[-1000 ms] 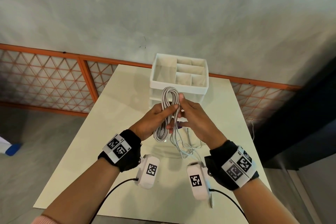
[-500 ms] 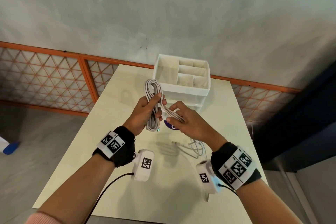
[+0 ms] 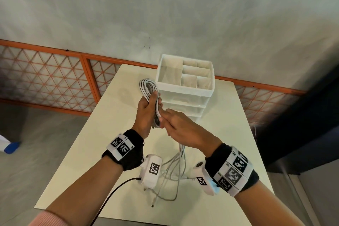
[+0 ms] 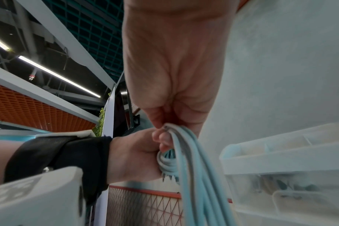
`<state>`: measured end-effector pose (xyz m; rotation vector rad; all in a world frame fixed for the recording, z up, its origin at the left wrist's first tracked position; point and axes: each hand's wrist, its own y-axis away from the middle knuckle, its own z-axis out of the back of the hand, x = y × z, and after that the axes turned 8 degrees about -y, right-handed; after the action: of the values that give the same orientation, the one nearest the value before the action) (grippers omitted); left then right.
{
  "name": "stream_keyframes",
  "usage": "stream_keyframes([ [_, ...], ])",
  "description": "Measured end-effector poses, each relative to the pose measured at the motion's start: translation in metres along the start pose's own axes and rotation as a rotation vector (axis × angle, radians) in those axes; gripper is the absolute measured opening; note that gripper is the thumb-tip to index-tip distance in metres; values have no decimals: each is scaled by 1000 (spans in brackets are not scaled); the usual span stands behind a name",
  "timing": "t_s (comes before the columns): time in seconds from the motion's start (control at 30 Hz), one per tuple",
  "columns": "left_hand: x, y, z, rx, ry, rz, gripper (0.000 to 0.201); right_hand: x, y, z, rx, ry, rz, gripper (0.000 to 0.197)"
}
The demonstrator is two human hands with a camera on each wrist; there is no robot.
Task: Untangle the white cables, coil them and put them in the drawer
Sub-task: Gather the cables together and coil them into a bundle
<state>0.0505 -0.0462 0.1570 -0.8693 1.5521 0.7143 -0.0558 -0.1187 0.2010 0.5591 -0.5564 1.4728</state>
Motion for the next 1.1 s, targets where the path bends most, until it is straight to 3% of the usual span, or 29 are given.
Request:
stream_keyframes([
  [0.17, 0, 2, -2, 40, 137, 75, 24, 2, -3, 1, 61, 192, 3, 46],
  [0.37, 1, 4, -3, 32, 87, 83, 34, 2, -1, 1, 86, 181, -25, 52],
  [0.5, -9, -9, -1, -110, 187, 61, 36, -12, 5, 8, 54, -80, -22, 62],
  [0.6, -15, -20, 7, -247, 257, 46, 28, -24, 13, 14, -109, -383, -63, 47],
  [0.7, -14, -21, 6, -308, 270, 28, 26, -25, 12, 15, -178, -431, -53, 32],
  [0.83, -17, -18, -2, -263, 370, 79, 26, -15, 9, 8, -10, -248, 44, 31],
  [1.0, -20, -15, -1, -194, 457, 190, 31, -20, 14, 9, 168, -299, -125, 23],
  [1.1, -21, -15, -1, -192, 493, 216, 30, -30, 13, 8, 169, -315, -88, 37],
])
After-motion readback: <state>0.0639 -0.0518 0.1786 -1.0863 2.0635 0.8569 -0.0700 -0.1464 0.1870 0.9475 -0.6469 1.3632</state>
